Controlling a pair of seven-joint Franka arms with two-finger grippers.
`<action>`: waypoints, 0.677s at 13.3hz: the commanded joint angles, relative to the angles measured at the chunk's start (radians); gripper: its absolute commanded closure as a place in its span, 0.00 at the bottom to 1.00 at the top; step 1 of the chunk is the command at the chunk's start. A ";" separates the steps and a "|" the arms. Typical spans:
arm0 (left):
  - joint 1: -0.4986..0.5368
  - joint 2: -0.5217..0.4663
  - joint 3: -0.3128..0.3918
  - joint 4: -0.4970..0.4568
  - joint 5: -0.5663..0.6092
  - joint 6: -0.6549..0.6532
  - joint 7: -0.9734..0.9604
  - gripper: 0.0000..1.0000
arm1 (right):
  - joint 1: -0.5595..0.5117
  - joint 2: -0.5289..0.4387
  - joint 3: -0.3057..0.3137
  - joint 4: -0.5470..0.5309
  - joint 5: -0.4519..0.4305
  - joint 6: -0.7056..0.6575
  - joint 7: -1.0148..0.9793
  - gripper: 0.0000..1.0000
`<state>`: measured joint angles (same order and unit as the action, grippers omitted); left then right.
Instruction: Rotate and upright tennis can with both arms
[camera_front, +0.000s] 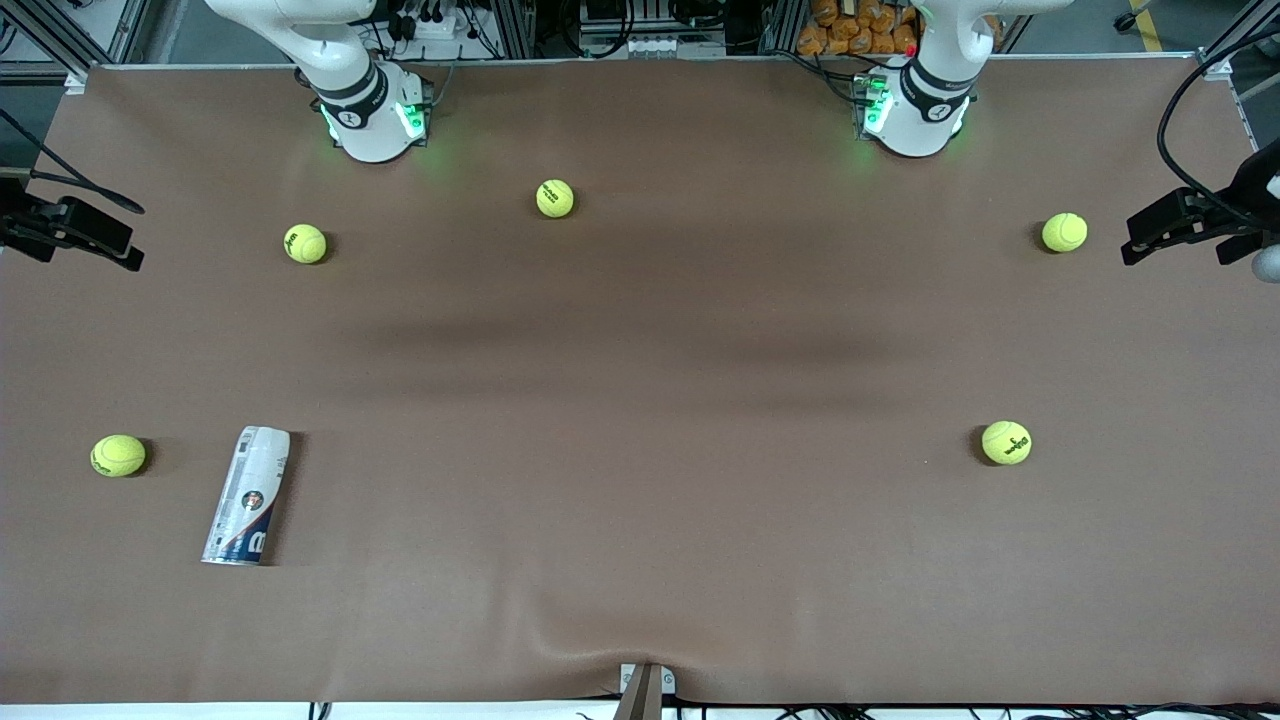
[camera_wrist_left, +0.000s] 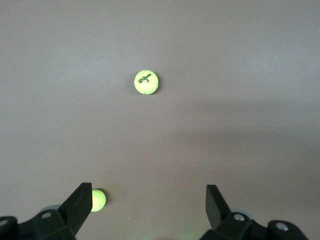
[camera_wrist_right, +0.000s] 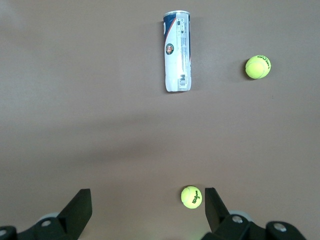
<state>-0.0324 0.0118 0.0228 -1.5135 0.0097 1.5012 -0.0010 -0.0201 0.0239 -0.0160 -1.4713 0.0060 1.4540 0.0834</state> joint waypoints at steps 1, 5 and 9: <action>0.003 0.003 -0.003 0.004 -0.005 0.005 -0.019 0.00 | 0.003 -0.033 -0.002 -0.031 -0.004 -0.001 0.009 0.00; 0.002 0.007 -0.006 0.006 0.005 0.004 -0.034 0.00 | 0.003 -0.033 -0.002 -0.031 -0.004 -0.003 0.009 0.00; 0.003 0.013 -0.007 0.001 -0.002 -0.002 -0.017 0.00 | 0.003 -0.022 -0.004 -0.031 -0.006 -0.008 0.007 0.00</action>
<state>-0.0325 0.0193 0.0222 -1.5138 0.0097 1.5008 -0.0086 -0.0200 0.0239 -0.0165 -1.4724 0.0060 1.4452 0.0834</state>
